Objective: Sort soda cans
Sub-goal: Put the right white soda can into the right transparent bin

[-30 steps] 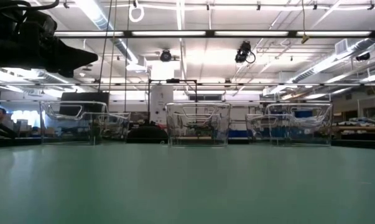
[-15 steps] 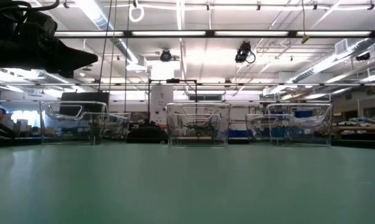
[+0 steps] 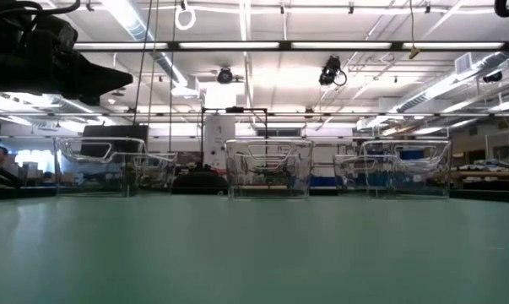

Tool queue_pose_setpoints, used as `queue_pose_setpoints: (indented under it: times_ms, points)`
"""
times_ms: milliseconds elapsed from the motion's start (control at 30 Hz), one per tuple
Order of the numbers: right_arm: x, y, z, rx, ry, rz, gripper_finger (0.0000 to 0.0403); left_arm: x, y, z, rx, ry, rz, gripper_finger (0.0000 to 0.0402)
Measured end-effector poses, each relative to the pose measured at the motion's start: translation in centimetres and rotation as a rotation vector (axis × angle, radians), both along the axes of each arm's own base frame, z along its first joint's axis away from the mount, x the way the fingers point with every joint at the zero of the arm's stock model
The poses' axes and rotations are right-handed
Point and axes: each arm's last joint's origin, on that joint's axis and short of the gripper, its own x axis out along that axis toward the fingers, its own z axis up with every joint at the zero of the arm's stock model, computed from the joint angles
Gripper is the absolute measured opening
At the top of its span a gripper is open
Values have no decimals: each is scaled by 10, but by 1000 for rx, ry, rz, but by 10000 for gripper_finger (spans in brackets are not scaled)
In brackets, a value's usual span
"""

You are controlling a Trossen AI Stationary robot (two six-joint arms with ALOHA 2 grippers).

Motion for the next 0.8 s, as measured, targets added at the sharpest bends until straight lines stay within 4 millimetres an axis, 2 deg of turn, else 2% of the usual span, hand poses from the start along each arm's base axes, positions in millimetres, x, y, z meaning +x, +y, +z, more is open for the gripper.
queue_pose_setpoints:
  times_ms: [167, 433, 567, 800]
  points:
    - [0, 0, 0, 4, -1, -4, 315, 0, 0, 0, 0, -1, 0, 26]
    - [-3, -2, -2, -17, 37, -17, 392, 0, 0, 0, 0, -1, 0, 26]
    - [-5, -2, -1, 5, 94, -27, 386, 0, 0, 0, 0, -1, 0, 26]
    - [-4, 0, -2, -9, 60, -54, 391, 0, 0, 0, 0, -1, 0, 26]
